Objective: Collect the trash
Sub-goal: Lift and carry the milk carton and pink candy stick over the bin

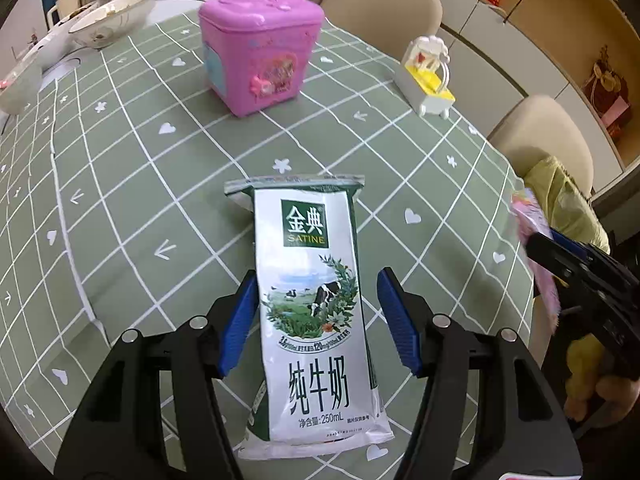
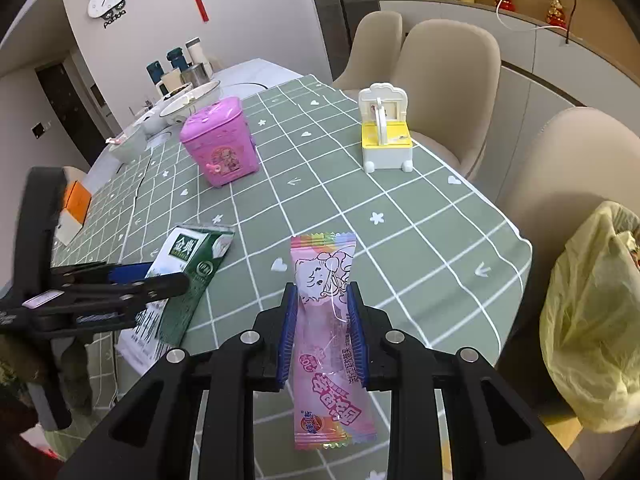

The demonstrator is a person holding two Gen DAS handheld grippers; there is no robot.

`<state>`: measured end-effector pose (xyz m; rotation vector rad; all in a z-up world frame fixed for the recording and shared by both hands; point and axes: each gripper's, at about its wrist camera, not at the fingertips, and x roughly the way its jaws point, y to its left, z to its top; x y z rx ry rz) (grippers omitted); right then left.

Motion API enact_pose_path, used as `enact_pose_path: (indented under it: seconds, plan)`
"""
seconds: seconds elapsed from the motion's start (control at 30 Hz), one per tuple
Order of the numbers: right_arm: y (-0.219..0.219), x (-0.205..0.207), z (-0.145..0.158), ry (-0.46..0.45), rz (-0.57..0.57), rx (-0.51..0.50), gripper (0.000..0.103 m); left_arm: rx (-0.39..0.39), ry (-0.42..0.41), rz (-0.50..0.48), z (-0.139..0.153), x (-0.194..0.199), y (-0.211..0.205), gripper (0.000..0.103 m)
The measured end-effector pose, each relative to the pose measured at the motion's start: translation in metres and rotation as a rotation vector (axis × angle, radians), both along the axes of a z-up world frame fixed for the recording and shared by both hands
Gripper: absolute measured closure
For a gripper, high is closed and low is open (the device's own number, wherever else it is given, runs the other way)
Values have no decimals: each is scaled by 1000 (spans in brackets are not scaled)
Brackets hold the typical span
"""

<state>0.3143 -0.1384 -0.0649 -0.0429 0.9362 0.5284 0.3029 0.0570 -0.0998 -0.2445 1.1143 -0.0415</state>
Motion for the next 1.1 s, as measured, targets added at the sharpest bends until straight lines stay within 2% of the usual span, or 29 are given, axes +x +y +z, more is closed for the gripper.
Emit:
enact_pose_path:
  seconds: [0.03,0.13,0.3,0.43,0.57,0.63,0.83,0.97,1.1]
  plan:
    - [-3,-4,1,-2,-5,0,79,3,5,-1,-2,0,-1,46]
    - [-11,-14,5,-11,-21,0,79,3,6,-5,-2,-1,-3,58]
    - [-28,-35,19,-55,-64,9,79,5,-64,-17,17,-13,-9,58]
    - [-44,-48,41,-113,-86,15,79,-3,-170,-24,53,-23,-18,58]
    - [-65,-55,77,-206,-108,28,79,-25,-331,-45,109,-26,-36,58]
    - [-79,-55,98,-255,-122,37,79,-37,-418,-65,139,-26,-50,58]
    - [-139,-47,153,-378,-191,49,79,-112,-602,-128,201,-15,-101,58]
    - [-185,-41,175,-434,-244,39,79,-166,-640,-186,219,6,-142,58]
    - [-230,-33,183,-458,-299,23,79,-189,-634,-254,219,31,-191,58]
